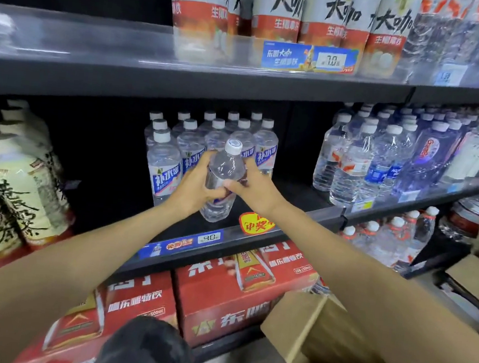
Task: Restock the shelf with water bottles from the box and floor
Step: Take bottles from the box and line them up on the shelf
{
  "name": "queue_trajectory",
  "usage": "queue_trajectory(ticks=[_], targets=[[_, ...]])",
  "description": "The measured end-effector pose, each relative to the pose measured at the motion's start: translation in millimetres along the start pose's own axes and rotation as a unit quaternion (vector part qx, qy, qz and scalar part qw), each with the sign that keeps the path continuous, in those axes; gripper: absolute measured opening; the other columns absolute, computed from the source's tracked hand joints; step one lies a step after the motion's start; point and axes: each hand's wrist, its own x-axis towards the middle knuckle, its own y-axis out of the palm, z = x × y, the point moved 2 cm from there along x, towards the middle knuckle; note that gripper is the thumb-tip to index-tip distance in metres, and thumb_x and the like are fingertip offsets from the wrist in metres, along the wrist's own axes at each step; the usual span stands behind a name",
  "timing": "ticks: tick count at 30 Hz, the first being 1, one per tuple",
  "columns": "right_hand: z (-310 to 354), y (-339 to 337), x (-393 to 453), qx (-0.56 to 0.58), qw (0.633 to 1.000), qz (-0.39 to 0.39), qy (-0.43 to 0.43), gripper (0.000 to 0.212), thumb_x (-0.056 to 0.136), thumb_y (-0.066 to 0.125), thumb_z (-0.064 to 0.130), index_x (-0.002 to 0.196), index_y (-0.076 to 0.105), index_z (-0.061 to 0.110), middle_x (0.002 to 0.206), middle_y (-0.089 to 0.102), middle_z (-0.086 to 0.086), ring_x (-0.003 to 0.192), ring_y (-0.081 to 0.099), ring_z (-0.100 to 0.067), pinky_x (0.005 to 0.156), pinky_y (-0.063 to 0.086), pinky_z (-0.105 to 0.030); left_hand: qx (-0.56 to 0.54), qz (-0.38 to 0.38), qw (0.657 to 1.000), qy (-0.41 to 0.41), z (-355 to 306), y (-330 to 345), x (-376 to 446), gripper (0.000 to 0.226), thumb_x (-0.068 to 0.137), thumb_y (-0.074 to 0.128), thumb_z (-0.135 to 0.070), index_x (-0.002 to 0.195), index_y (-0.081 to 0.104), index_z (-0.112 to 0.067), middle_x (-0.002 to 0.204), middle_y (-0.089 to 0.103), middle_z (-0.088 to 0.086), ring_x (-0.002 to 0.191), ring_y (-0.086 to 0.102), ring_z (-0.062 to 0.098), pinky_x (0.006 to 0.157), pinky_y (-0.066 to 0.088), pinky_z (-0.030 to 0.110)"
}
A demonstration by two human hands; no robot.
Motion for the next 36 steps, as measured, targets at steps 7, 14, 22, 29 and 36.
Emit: queue_trajectory(ticks=[7,14,22,29,36], targets=[[-3.3,16.6,18.2,0.012,1.0,-0.02,-0.015,0.056,0.09,0.065,0.036,0.133,0.039,0.012,0.125,0.061,-0.005,0.115,0.058,-0.021,0.098,0.046,-0.037,0.006,0.007,1.0,-0.015,23.2,-5.5,11.2,0.078,0.079,0.067,0.001,0.142,0.025,-0.019,0.107,0.06,-0.001,0.093,0.061,0.01,0.081,0.048,0.014],[-4.1,23.3,36.4,-0.029,0.999,-0.043,-0.012,0.058,0.088,0.063,0.046,0.13,0.04,0.011,0.115,0.065,-0.008,0.105,0.062,-0.026,0.089,0.05,-0.04,0.175,0.035,0.984,-0.011,19.8,-21.4,22.6,0.082,0.083,0.07,-0.018,0.149,0.02,-0.019,0.133,0.047,0.011,0.118,0.049,0.022,0.095,0.038,0.028],[-5.1,35.6,41.5,-0.051,0.996,-0.066,-0.013,0.067,0.086,0.063,0.052,0.133,0.037,0.011,0.112,0.063,-0.013,0.099,0.061,-0.03,0.08,0.049,-0.038,0.302,0.075,0.95,-0.008,3.6,-51.4,38.1,0.105,0.07,0.083,-0.033,0.151,0.02,-0.013,0.151,0.034,0.014,0.139,0.032,0.03,0.114,0.031,0.04],[-6.3,38.7,38.3,-0.076,0.995,-0.058,-0.004,0.065,0.086,0.07,0.036,0.135,0.038,0.008,0.107,0.062,-0.014,0.093,0.061,-0.028,0.082,0.05,-0.04,0.351,0.043,0.935,0.035,-23.3,-67.6,58.6,0.058,0.085,0.065,-0.043,0.138,0.047,-0.027,0.123,0.058,0.013,0.116,0.054,0.029,0.098,0.046,0.038],[-0.8,48.2,44.4,-0.1,0.993,-0.066,-0.01,0.055,0.083,0.074,0.019,0.126,0.043,0.008,0.105,0.062,-0.012,0.092,0.063,-0.027,0.08,0.051,-0.037,0.438,0.029,0.896,0.066,-34.5,-72.4,67.0,0.032,0.085,0.069,-0.025,0.111,0.053,-0.018,0.106,0.064,0.015,0.094,0.061,0.035,0.074,0.047,0.035]])
